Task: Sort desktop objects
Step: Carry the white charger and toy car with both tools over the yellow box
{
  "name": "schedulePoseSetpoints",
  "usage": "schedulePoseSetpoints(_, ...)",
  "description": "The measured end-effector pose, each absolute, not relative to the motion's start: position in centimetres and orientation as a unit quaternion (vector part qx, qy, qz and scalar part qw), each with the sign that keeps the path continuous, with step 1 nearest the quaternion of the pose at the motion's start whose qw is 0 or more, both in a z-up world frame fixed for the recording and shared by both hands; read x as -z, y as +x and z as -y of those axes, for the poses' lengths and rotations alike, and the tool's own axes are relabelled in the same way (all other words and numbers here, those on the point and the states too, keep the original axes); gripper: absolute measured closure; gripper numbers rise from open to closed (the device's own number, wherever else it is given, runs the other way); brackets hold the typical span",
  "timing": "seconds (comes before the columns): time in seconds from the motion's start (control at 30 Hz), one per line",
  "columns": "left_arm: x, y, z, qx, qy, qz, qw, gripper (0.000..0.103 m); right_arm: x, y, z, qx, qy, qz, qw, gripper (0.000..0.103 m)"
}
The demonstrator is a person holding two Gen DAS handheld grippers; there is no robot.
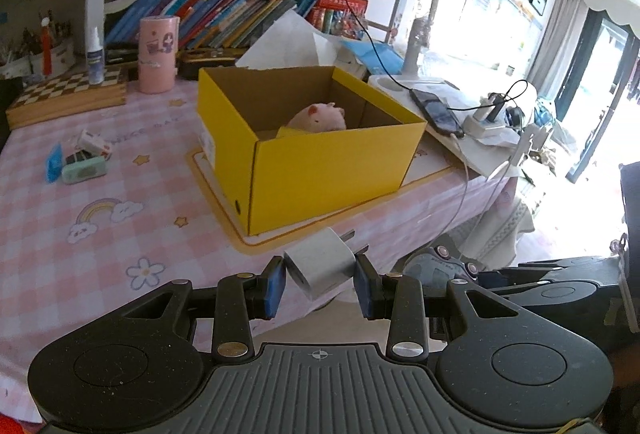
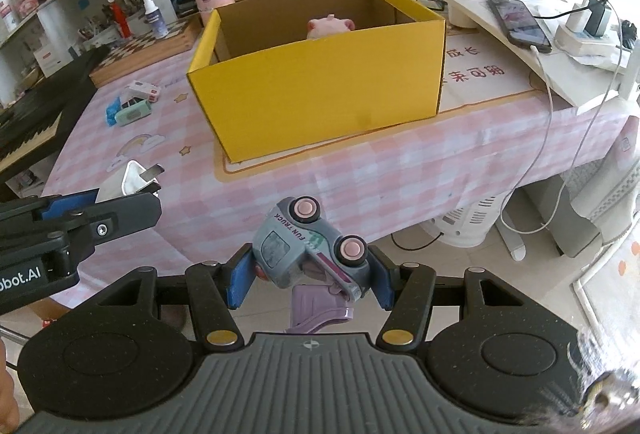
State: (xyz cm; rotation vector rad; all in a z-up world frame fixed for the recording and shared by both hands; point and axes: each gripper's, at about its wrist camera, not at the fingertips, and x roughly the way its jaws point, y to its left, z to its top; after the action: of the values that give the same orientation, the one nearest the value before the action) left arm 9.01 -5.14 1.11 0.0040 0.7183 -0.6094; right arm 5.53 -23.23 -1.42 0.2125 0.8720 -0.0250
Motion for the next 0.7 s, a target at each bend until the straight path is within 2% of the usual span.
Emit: schedulePoseSetpoints(0.7, -2.1, 13.0, 9.0, 0.311, 0.013, -0.317, 0.896, 0.067, 1.0, 9.5, 26.7, 0.021, 0.104, -0.422, 0.901, 0.048)
